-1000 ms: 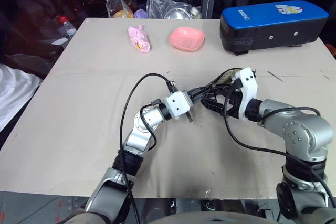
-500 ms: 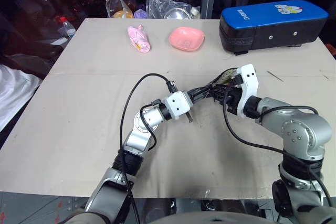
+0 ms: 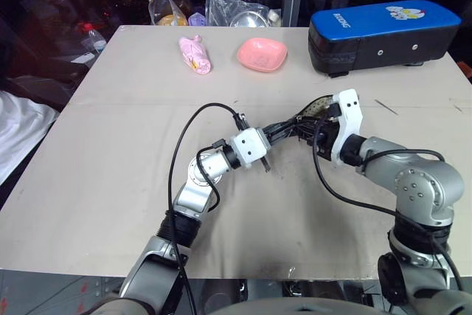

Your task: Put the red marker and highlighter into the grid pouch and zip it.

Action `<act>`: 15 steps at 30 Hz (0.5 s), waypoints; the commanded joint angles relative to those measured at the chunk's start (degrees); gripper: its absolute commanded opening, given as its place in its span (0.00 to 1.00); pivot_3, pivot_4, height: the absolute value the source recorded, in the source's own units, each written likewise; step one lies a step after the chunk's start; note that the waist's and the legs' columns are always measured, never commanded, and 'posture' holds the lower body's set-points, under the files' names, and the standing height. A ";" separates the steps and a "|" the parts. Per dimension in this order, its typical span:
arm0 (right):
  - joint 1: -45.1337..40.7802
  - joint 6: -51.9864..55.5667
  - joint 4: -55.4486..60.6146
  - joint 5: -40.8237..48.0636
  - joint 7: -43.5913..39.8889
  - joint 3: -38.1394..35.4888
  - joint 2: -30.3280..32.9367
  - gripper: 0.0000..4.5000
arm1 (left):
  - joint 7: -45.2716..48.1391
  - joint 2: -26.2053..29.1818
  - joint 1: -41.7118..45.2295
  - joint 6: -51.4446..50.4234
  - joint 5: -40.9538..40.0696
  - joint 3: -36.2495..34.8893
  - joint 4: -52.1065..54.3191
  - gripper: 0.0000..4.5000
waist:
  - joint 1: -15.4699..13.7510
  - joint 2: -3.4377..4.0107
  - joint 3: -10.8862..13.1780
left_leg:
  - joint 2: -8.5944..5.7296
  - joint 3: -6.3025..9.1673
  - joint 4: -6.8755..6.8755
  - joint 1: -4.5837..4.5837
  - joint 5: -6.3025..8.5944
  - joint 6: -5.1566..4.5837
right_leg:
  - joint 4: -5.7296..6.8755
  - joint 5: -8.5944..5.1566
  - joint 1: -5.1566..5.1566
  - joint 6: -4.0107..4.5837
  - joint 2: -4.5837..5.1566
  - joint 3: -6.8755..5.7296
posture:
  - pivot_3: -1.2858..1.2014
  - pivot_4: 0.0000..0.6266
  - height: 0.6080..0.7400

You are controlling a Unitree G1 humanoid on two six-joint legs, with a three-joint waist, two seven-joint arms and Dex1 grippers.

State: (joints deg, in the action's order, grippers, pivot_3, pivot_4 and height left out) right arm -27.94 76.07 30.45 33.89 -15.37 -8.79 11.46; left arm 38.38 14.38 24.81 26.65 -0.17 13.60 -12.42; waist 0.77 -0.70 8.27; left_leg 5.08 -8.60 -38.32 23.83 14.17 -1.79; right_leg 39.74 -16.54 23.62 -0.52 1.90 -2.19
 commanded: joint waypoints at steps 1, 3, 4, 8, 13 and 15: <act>-0.84 -0.38 2.78 1.62 1.28 -1.79 -1.04 0.02 | -0.24 -0.28 0.08 0.29 -0.33 0.09 0.89 0.00 | 0.00 0.00 0.00 | 0.00 0.00 0.00 0.00 0.00 0.00 | 0.00 0.00 0.00 0.00 0.00 0.00 | 0.52 0.24 1.00; -0.83 -0.02 2.92 2.04 2.07 -2.45 -1.80 0.02 | -0.29 -0.28 0.09 0.37 -0.32 0.10 0.80 0.00 | 0.00 0.00 0.00 | 0.00 0.00 0.00 0.00 0.00 0.00 | 0.00 0.00 0.00 0.00 0.00 0.00 | 0.52 0.24 1.00; -0.80 0.28 3.00 2.27 2.87 -3.29 -2.70 0.02 | -0.35 -0.28 0.10 0.43 -0.28 0.08 0.71 0.00 | 0.01 0.00 0.00 | 0.01 0.00 0.00 0.00 0.00 0.00 | 0.00 0.00 0.00 0.00 0.00 0.00 | 0.52 0.24 1.00; -1.01 1.26 3.31 2.97 7.16 -7.98 -7.35 0.02 | -0.69 -0.27 0.12 0.48 -0.18 -0.04 0.52 0.00 | 0.00 0.00 0.00 | 0.01 0.02 0.01 0.01 0.00 0.00 | -0.01 0.00 0.00 0.00 0.00 -0.01 | 0.52 0.24 1.00; -2.70 1.42 3.63 4.35 14.97 -16.29 -15.84 0.02 | -0.98 -0.11 -0.28 0.44 -0.26 0.00 0.70 0.00 | 0.02 0.00 0.00 | 0.02 0.03 0.02 0.02 0.00 0.00 | -0.01 0.00 0.00 0.00 0.00 -0.02 | 0.52 0.24 1.00; -4.43 0.97 3.34 6.33 18.73 -20.54 -20.48 0.02 | -0.97 -0.10 -0.35 0.35 -0.29 0.02 0.77 0.00 | 0.05 0.00 0.00 | 0.02 0.03 0.02 0.02 0.00 0.00 | -0.01 0.00 0.00 0.00 0.00 -0.02 | 0.52 0.24 1.00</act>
State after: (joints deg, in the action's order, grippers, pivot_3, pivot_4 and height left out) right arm -29.72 78.46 31.46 37.76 -0.24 -25.08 -6.27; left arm 37.40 14.39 24.55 26.63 -0.08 13.58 -12.54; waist 0.82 -0.69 8.27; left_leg 5.11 -8.57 -38.30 23.85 14.17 -1.79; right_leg 39.73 -16.54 23.63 -0.52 1.91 -2.21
